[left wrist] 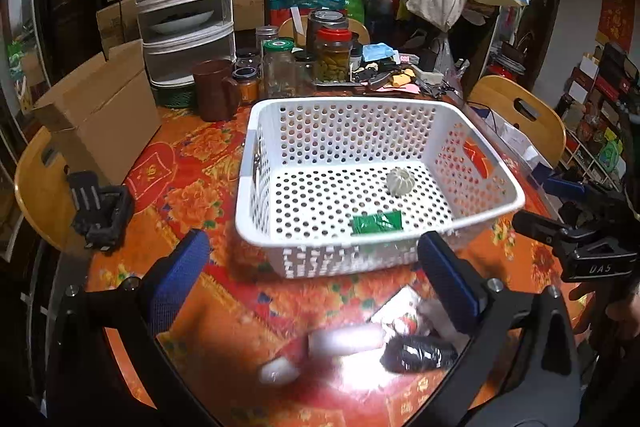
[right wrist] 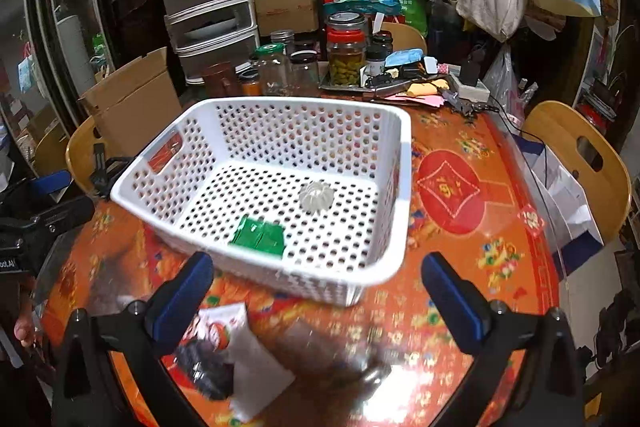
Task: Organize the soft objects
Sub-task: 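Grasp the white wrapped ball with the left gripper while the right grasps the white cloth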
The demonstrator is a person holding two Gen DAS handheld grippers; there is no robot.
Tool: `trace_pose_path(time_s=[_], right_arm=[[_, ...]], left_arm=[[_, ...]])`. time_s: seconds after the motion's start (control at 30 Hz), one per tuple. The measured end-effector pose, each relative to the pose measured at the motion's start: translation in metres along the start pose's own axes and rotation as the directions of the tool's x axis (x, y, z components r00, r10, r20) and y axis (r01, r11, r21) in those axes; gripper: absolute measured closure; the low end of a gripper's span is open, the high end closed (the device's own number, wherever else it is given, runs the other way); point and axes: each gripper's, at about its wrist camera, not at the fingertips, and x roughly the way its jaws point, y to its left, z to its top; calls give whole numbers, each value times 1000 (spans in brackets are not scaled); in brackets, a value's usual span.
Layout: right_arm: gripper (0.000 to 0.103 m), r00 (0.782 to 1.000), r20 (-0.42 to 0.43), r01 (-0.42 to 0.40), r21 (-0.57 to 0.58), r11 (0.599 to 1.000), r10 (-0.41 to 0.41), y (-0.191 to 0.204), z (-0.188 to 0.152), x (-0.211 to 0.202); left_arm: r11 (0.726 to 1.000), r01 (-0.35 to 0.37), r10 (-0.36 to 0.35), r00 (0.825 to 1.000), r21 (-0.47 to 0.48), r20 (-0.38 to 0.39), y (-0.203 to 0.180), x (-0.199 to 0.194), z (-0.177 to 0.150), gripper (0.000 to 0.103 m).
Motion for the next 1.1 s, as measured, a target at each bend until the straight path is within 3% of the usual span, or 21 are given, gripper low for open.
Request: trace_pose_path(time_s=[0.33, 0.67, 0.83, 0.97, 1.1], right_arm=[[0, 997, 64, -36, 6, 999, 35, 8, -48, -42], [1, 996, 11, -93, 84, 992, 92, 22, -128, -20], [22, 991, -41, -126, 106, 986, 131, 27, -144, 8], [37, 990, -70, -116, 103, 988, 124, 30, -148, 27], [40, 988, -79, -123, 101, 987, 131, 32, -149, 35]], left_arm=[[1000, 22, -23, 999, 19, 43, -6, -56, -59, 0], [996, 23, -26, 999, -89, -25, 27, -29, -132, 0], [995, 3, -12, 996, -103, -89, 43, 6, -151, 2], [993, 9, -23, 992, -117, -123, 50, 27, -155, 12], [993, 6, -24, 988, -116, -151, 54, 45, -158, 19]])
